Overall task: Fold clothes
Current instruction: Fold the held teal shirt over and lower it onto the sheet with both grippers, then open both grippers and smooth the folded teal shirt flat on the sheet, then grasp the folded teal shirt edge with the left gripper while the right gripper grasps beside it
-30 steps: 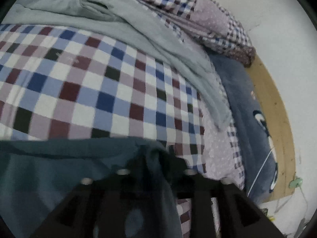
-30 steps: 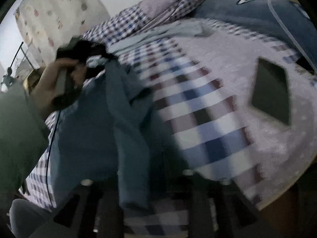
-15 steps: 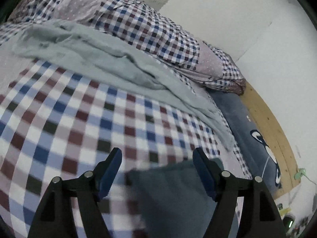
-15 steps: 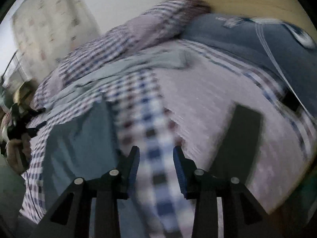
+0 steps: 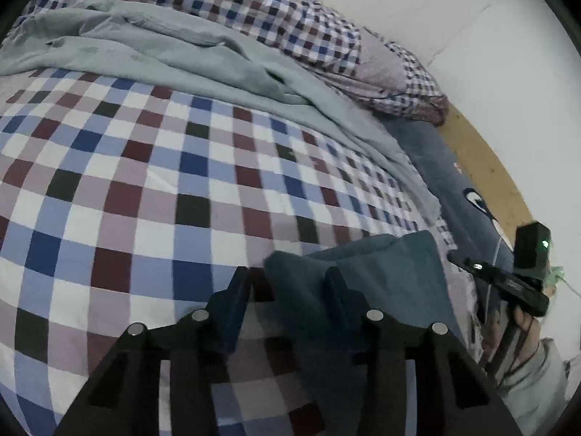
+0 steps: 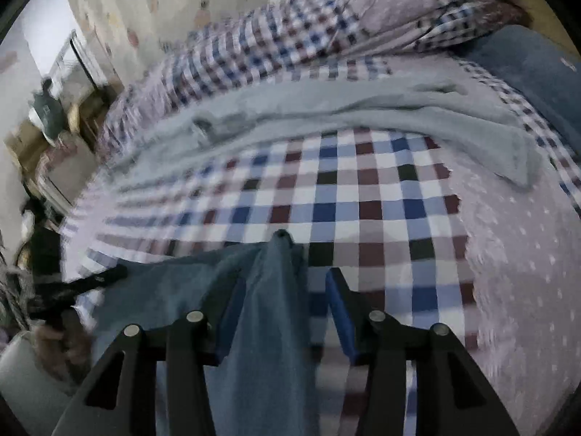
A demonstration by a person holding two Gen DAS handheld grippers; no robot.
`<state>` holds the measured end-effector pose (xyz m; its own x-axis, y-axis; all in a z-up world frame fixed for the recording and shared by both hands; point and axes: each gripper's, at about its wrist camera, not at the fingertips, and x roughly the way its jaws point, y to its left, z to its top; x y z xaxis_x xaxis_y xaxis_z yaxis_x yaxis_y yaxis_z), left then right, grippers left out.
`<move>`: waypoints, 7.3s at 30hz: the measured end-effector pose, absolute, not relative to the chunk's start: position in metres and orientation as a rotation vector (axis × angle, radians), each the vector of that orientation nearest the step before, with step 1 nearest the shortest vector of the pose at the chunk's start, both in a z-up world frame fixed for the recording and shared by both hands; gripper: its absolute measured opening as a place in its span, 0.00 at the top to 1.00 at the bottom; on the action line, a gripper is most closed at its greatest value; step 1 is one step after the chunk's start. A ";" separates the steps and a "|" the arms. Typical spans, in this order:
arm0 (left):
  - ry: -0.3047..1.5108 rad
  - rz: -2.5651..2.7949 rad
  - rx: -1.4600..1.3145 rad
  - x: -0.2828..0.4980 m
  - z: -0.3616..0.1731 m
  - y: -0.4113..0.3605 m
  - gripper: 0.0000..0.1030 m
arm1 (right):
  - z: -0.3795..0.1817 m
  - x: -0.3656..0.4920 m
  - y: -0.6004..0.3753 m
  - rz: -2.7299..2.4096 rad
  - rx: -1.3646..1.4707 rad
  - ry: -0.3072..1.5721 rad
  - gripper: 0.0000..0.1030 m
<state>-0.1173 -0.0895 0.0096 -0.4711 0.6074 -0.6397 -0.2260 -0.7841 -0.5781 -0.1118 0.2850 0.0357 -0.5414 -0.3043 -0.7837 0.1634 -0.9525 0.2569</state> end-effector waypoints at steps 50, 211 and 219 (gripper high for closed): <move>-0.047 2.544 -1.253 -0.112 -0.001 0.019 0.19 | -0.019 -0.127 0.210 -2.562 1.274 0.051 0.48; -1.355 1.539 -1.232 0.183 -0.054 -0.089 0.32 | -0.035 0.283 0.071 -2.375 0.601 1.292 0.38; -1.376 1.511 -1.195 0.175 -0.052 -0.093 0.32 | -0.056 0.257 0.055 -2.397 0.622 1.390 0.66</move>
<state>0.1754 -0.0927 -0.0519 -0.2779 0.9495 -0.1460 0.0569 -0.1354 -0.9892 0.2574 0.0550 -0.0558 -0.8610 -0.0410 -0.5069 0.4603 -0.4866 -0.7425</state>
